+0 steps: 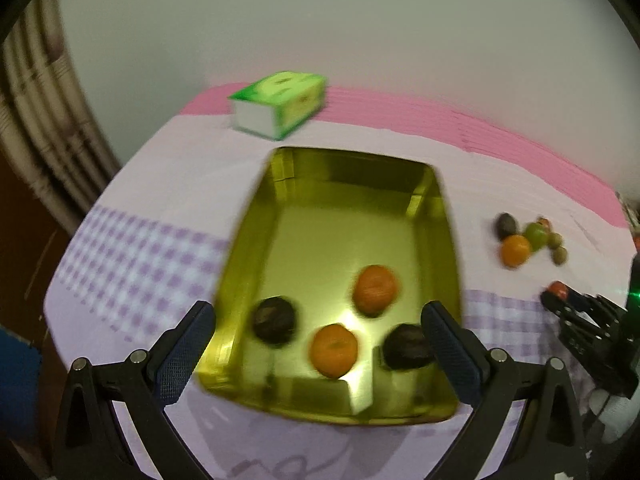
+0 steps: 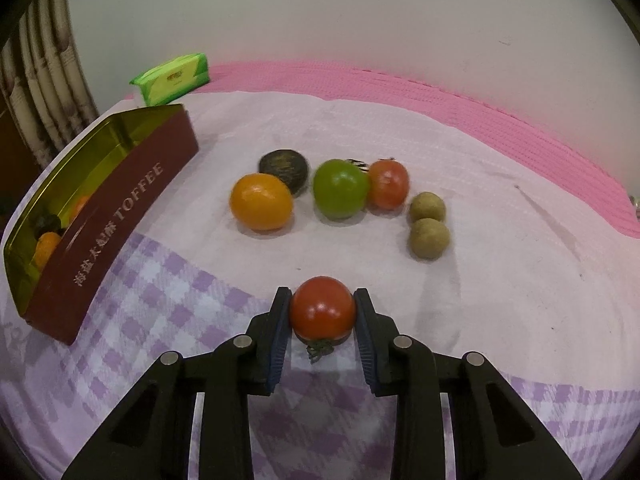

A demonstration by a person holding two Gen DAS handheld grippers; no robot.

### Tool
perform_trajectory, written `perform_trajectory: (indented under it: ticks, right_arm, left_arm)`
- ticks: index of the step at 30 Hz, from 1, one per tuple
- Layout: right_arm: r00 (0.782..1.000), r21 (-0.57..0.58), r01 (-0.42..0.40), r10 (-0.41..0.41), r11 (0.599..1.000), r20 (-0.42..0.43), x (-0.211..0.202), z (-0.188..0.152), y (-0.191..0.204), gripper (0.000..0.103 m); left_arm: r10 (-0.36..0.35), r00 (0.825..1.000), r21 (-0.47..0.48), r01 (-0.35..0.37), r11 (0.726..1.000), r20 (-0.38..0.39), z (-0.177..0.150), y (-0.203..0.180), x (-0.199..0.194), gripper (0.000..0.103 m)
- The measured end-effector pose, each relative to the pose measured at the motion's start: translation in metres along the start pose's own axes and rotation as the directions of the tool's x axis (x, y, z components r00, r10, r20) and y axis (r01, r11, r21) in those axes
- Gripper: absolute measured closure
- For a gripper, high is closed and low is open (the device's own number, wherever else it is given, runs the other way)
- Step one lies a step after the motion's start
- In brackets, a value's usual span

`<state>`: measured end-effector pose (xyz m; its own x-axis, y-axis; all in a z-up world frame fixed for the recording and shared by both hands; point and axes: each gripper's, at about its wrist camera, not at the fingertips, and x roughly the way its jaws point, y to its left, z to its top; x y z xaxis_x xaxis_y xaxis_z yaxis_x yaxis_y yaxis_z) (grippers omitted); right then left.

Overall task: Organize fruits
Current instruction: 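Grasp a mandarin orange with the left gripper while the right gripper holds the tomato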

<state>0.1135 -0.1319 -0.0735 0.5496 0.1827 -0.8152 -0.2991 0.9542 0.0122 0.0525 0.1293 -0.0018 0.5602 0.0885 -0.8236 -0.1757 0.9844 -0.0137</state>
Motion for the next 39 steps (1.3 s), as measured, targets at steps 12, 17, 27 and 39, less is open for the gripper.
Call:
perform_trajectory:
  ticks: [12, 17, 27, 39]
  right_arm:
    - [0.994, 0.11, 0.1, -0.103, 0.989, 0.022, -0.002, -0.006, -0.073, 0.071]
    - [0.987, 0.14, 0.153, -0.158, 0.978, 0.029, -0.002, -0.01, -0.1, 0.071]
    - [0.985, 0.177, 0.16, -0.169, 0.971, 0.037, -0.001, -0.008, -0.112, 0.071]
    - [0.985, 0.18, 0.156, -0.165, 0.971, 0.039, -0.003, -0.012, -0.115, 0.071]
  left_arm:
    - [-0.168, 0.986, 0.166, 0.167, 0.972, -0.007, 0.027, -0.117, 0.022, 0.001]
    - [-0.193, 0.981, 0.199, 0.194, 0.961, -0.028, 0.031, -0.145, 0.036, 0.003]
    - [-0.215, 0.965, 0.193, 0.241, 0.951, -0.149, 0.033, -0.183, 0.086, 0.032]
    - [-0.23, 0.956, 0.161, 0.26, 0.952, -0.18, 0.033, -0.191, 0.109, 0.065]
